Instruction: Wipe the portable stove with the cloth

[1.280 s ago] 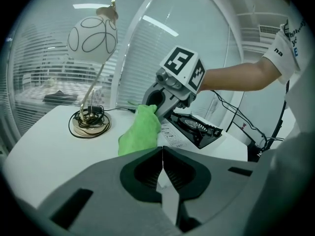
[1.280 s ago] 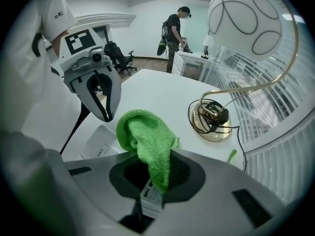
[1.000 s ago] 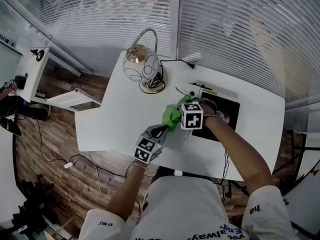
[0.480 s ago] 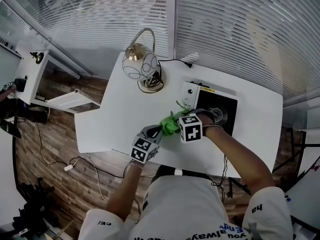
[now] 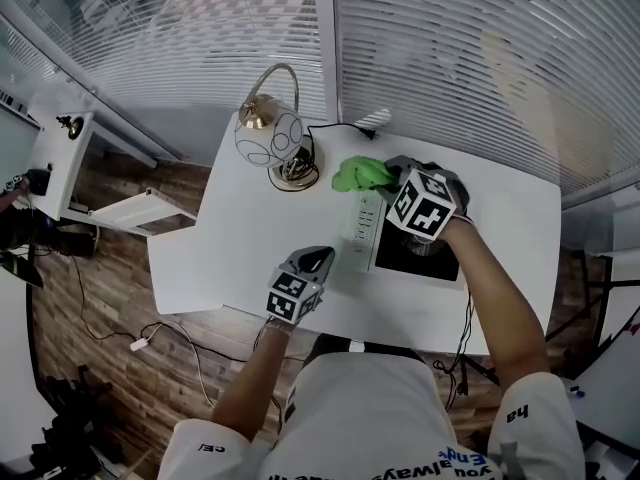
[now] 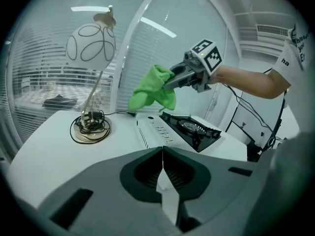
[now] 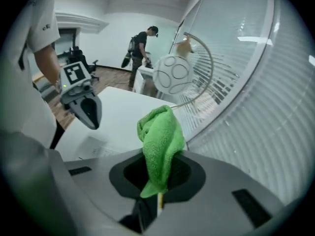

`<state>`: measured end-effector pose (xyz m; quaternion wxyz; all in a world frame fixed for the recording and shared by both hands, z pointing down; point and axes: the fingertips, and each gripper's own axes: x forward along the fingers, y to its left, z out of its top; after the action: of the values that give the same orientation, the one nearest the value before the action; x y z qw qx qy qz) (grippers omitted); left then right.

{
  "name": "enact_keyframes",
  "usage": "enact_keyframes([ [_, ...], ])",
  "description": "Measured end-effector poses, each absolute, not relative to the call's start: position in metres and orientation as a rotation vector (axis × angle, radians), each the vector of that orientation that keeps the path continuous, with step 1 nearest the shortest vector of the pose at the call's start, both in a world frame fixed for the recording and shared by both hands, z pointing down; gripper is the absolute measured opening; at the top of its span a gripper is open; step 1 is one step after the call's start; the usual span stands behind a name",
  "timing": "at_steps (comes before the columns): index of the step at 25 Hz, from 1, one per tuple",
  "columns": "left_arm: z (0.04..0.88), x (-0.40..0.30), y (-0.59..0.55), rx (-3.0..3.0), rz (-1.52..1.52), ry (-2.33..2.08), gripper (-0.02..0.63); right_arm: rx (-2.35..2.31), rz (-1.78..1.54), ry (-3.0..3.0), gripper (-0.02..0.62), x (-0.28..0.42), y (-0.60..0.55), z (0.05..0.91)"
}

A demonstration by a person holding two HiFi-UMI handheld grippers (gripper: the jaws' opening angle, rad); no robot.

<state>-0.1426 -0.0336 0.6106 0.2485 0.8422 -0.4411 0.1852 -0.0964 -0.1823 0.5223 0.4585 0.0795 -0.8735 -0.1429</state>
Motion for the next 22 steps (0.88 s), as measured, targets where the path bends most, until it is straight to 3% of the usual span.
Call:
enact_keyframes([
  [7,0.623,-0.121,-0.049,2.311,0.565,-1.176,0.012,0.386,-0.425,-1.972,0.044,-0.076,-0.238,0.560],
  [14,0.630,-0.118,-0.054,2.287,0.576,-1.152,0.012,0.247,-0.445,-1.852,0.044,-0.095,-0.232,0.628],
  [22,0.635,-0.119,-0.054,2.279,0.550,-1.132,0.012,0.221,-0.326,-1.883,0.044,-0.104,-0.220,0.634],
])
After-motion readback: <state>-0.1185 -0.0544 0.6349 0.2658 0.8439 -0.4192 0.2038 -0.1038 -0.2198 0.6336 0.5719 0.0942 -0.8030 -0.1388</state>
